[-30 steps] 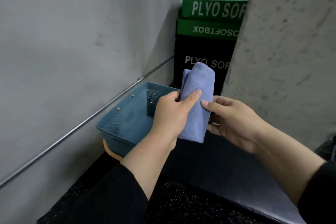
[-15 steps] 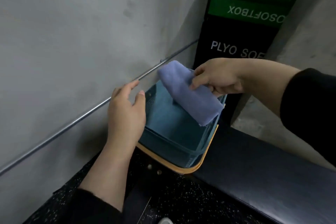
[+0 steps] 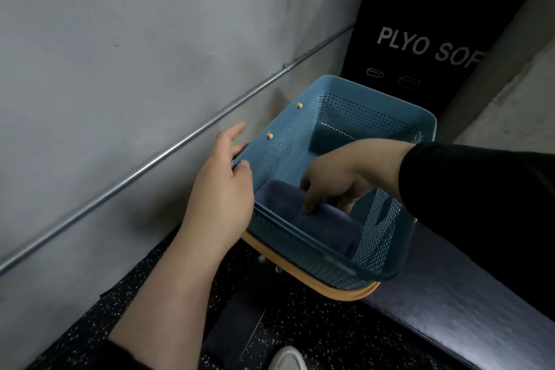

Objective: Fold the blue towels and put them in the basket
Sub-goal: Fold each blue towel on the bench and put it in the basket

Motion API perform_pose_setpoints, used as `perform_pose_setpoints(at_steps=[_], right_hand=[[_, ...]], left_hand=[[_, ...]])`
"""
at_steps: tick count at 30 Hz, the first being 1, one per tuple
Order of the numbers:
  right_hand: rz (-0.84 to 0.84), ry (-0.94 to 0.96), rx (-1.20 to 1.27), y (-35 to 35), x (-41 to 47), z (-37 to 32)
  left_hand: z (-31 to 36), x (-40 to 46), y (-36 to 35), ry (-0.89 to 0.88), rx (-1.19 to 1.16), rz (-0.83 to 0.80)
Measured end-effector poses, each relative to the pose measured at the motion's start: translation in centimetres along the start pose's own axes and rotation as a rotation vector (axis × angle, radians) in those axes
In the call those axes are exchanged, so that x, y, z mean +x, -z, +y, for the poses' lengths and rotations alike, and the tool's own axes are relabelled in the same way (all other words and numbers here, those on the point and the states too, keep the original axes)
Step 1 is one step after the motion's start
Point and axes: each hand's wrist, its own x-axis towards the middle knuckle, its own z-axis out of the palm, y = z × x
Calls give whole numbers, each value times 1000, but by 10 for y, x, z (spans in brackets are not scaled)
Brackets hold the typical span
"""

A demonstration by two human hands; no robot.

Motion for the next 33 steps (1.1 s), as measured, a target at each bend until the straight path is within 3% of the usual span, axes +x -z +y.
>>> perform_pose_setpoints(at_steps=[4, 7, 10, 12, 15, 23, 27, 30, 33], right_hand=[[-146, -94, -111, -7, 23, -4], [-163, -94, -249, -11, 36, -7], [17, 27, -706, -14, 34, -16], [203, 164, -849, -12, 28, -22], [126, 136, -561, -2, 28, -22], [-62, 118, -274, -9, 47, -5], [-254, 87, -135, -3, 44, -2], [-152, 76, -502, -11, 49, -7], [197, 267, -1005, -9, 39, -21]], left_hand=[[2, -1, 4, -56, 89, -24], [2, -1, 9, -112, 136, -28], [3, -1, 9, -157, 144, -43], [5, -1, 8, -152, 148, -39], [5, 0, 7, -132, 161, -22], [5, 1, 5, -89, 162, -35], [3, 1, 7, -78, 164, -30], [5, 0, 7, -68, 179, -32], [6, -1, 6, -69, 186, -38]])
